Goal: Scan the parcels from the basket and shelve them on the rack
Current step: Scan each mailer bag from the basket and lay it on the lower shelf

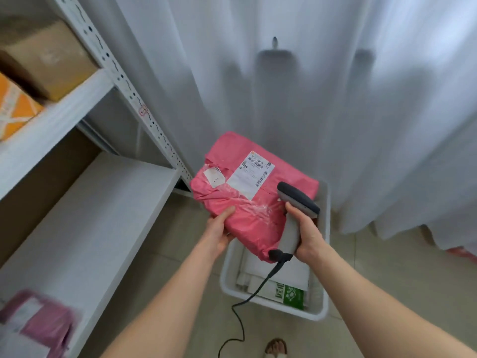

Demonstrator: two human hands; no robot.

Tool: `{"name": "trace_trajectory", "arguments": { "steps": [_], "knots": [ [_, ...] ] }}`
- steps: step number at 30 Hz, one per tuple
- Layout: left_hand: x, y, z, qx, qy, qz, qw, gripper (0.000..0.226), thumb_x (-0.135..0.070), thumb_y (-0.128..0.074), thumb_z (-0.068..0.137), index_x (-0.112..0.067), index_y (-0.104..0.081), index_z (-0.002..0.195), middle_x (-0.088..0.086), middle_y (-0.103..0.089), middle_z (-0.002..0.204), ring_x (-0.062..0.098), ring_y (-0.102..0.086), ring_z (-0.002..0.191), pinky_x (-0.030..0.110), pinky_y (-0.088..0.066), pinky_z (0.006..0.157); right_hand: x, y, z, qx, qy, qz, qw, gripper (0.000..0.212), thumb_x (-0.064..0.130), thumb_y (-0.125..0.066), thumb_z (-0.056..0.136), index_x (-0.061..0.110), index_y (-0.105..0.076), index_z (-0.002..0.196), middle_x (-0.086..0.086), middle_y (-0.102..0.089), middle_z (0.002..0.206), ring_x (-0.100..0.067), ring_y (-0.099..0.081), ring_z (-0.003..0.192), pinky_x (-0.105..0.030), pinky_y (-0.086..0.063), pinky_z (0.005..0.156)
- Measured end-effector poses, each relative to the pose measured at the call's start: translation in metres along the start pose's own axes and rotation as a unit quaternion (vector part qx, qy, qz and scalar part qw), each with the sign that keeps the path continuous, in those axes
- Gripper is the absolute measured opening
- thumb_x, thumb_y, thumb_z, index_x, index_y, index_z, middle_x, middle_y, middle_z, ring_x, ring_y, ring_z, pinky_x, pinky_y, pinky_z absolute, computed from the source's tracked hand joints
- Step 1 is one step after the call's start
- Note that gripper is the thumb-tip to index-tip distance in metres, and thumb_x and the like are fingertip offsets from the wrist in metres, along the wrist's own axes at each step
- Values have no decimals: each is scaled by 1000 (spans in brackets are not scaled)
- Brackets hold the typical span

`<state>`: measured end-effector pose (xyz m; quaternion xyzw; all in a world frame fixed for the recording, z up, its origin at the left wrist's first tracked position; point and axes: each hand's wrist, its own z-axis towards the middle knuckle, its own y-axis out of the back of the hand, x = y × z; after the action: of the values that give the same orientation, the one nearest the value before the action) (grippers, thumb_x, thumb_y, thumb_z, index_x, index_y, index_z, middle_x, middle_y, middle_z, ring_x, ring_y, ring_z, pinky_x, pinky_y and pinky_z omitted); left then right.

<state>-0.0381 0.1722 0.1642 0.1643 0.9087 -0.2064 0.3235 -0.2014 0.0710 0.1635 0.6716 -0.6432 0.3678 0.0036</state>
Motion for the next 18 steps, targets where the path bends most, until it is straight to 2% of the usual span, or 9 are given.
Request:
{"name": "trace_trajectory", "arguments": {
  "steps": [3, 6, 9, 12, 16, 18],
  "knots": [
    [-5, 21, -43, 12, -11, 43, 999, 41, -9, -63, 85, -13, -51, 125, 7, -65, 93, 18, -61, 79, 29, -55, 61, -2, -6, -31, 19, 1, -25, 1000, 20, 29, -77, 78, 15, -74, 93, -7, -77, 87, -25, -73, 76, -41, -56, 74],
    [-10, 41, -87, 14, -23, 46, 999, 26, -7, -62, 86, -16, -56, 109, 3, -65, 87, 15, -61, 76, 30, -54, 60, -5, -13, -63, 34, 3, -53, 998, 18, 22, -76, 79, 14, -72, 95, -7, -76, 82, -25, -71, 76, -39, -56, 71],
    [-13, 60, -131, 12, -43, 29, 999, 19, -3, -60, 86, -18, -60, 98, 3, -66, 85, 15, -60, 77, 34, -53, 67, -11, -22, -94, 48, 22, -72, 996, 20, 15, -73, 81, 11, -70, 101, -10, -73, 87, -27, -68, 78, -39, -56, 71],
    [-20, 81, -168, 18, -67, -6, 998, 19, -4, -58, 86, -16, -61, 101, 3, -68, 89, 16, -61, 81, 35, -52, 73, -20, -33, -122, 66, 24, -87, 994, 23, 12, -72, 81, 11, -68, 104, -10, -70, 92, -27, -66, 82, -39, -56, 73],
    [-55, 107, -207, -43, -120, -169, 977, 22, -23, -64, 87, -14, -64, 106, 8, -70, 98, 21, -67, 88, 36, -56, 76, -24, -41, -148, 109, 36, -125, 985, 18, 11, -71, 80, 13, -70, 98, -7, -74, 85, -24, -70, 75, -36, -56, 65],
    [-78, 127, -226, -60, -135, -170, 974, 37, -34, -70, 81, -13, -65, 112, 12, -69, 109, 28, -65, 102, 44, -51, 92, -23, -44, -159, 135, 33, -157, 978, 17, 11, -72, 78, 14, -71, 95, -6, -75, 83, -22, -72, 71, -35, -57, 62]
  ]
}}
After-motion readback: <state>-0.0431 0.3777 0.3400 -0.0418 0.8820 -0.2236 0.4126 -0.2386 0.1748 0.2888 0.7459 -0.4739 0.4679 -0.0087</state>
